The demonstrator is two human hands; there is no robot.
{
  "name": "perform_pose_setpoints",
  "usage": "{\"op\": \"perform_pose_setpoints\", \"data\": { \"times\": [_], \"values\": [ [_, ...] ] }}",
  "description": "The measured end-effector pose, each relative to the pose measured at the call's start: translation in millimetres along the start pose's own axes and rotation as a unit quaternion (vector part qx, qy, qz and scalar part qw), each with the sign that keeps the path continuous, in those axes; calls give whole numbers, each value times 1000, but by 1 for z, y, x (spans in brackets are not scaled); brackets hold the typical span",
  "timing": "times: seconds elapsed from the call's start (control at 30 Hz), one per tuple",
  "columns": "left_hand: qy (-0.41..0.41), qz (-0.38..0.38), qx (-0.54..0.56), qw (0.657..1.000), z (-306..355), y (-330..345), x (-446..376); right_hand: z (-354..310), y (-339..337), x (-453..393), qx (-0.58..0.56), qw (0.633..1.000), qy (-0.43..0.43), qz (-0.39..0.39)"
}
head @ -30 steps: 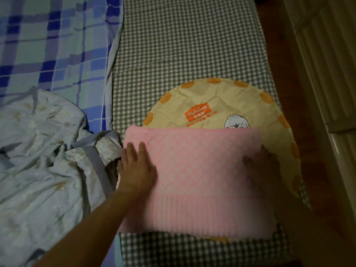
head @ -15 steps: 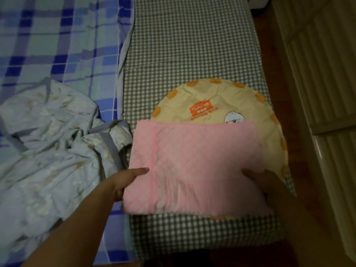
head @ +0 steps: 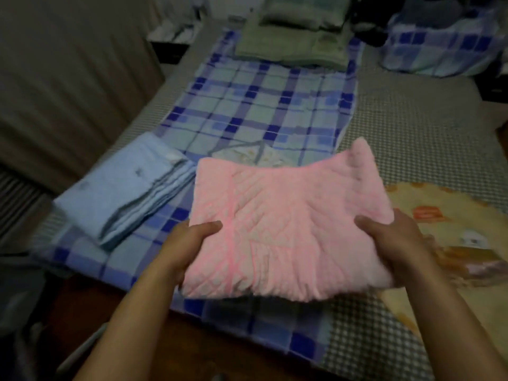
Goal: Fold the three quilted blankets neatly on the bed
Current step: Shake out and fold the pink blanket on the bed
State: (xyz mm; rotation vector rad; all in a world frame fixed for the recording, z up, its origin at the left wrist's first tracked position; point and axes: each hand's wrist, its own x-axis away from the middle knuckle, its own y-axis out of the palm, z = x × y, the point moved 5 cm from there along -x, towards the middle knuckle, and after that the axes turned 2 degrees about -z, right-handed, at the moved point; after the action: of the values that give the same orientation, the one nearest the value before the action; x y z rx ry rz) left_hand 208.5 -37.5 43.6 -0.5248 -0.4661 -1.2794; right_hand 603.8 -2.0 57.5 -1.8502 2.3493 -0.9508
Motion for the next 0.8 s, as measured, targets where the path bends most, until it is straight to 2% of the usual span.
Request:
{"op": "perform_pose_setpoints", "data": {
  "times": [0.17, 0.37, 0.53, 0.63, 0.73, 0.8],
  "values": [
    [-60, 89, 60, 992, -29, -182, 15, -80, 178, 67, 88, 990, -57, -90],
    [-84, 168, 116, 975, -49, -302, 12, -154, 335, 88, 184, 957, -108, -198],
    [-18, 225, 191, 955, -14, -374, -28, -267, 404, 50, 179, 947, -210, -165],
    [26, 225, 254, 940, 21, -405, -59, -339, 438, 5, 154, 946, -250, -140],
    [19, 228, 305, 924, 30, -426, -120, -386, 486, -49, 191, 935, -266, -134],
    [-25, 218, 316, 923, 11, -434, -173, -381, 522, -82, 272, 923, -232, -141]
  ]
}}
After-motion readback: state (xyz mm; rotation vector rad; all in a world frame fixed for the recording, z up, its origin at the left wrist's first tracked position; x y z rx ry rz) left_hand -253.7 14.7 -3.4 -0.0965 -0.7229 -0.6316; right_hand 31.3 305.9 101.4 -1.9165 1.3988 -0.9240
